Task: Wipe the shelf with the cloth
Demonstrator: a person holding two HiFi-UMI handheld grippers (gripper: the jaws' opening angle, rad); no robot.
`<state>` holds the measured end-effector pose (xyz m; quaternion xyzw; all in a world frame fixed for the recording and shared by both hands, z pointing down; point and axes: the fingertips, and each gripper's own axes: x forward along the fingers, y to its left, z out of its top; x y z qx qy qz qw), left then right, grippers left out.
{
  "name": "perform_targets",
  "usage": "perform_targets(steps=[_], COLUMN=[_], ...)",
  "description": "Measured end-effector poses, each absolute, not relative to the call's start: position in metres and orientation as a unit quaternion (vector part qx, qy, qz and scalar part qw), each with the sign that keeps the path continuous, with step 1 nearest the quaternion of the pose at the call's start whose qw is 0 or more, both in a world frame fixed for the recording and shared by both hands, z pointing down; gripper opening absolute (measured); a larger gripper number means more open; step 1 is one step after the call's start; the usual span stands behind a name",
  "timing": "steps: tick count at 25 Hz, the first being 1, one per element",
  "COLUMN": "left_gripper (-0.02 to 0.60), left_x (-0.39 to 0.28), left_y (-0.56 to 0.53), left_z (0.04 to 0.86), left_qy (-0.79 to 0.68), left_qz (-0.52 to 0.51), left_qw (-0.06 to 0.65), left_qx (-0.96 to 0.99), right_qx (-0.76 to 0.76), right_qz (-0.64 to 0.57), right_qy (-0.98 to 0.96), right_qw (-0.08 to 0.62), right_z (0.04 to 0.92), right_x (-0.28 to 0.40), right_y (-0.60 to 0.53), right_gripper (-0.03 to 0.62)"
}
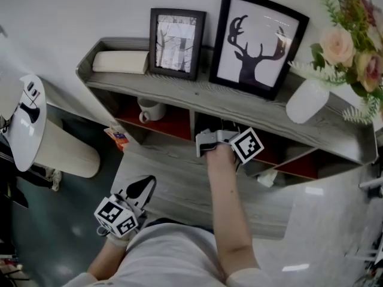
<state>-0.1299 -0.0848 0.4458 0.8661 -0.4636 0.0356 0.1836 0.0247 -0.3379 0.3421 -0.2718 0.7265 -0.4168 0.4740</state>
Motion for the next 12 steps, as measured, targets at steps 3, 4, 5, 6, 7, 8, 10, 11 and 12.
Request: perform_targets(steps=[3,4,5,6,7,8,10,11,12], left_gripper=[0.015,0.015,0.015,0.015,0.015,0.015,0.015,0.015,0.015], left_x=[-0.134,-0.134,-0.134,-0.134,-0.133,-0.132,-0.128,-0.126,-0.123], left_y=[-0.083,-0.083,-0.083,-0.083,-0.083,-0.084,-0.085,-0.086,-0.087], left_z=[0.446,0.446,0.446,0.446,0.446,0.445,0.444,0.444,0.443], left_qy=[-0.468,-0.468,-0.468,-0.467,-0.465,-0.464,-0.459,-0.456,-0.452], left_qz=[0.035,0.034,0.034,0.034,0.034,0.034,0.033,0.033,0.033], left_qw=[0.184,0.184,0.184,0.184,0.184,0.183,0.181,0.181,0.18], left_qx=[0.864,0.864,0.864,0.864,0.865,0.866,0.869,0.871,0.873], right_qx=[-0.279,-0.284,-0.29,-0.296,-0.301,-0.306,-0.321,-0.329,-0.335], right_qz=[-0.434,-0.436,-0.435,-0.435,-0.436,-0.437,-0.437,-0.437,-0.436], right_qy=[0.723,0.723,0.724,0.723,0.72,0.714,0.702,0.697,0.691], right_qw=[0.459,0.455,0.451,0.448,0.449,0.453,0.461,0.464,0.468], right_z=[0.353,0.356,0.358,0.36,0.362,0.363,0.367,0.369,0.37], right_x=[0.018,0.019,0.02,0.022,0.025,0.029,0.041,0.048,0.056], right_y=[-0.339,-0.339,-0.339,-0.338,-0.338,-0.337,-0.335,-0.334,-0.333], right_gripper=[0.087,0.087,0.087,0.088,0.088,0.087,0.088,0.089,0.087])
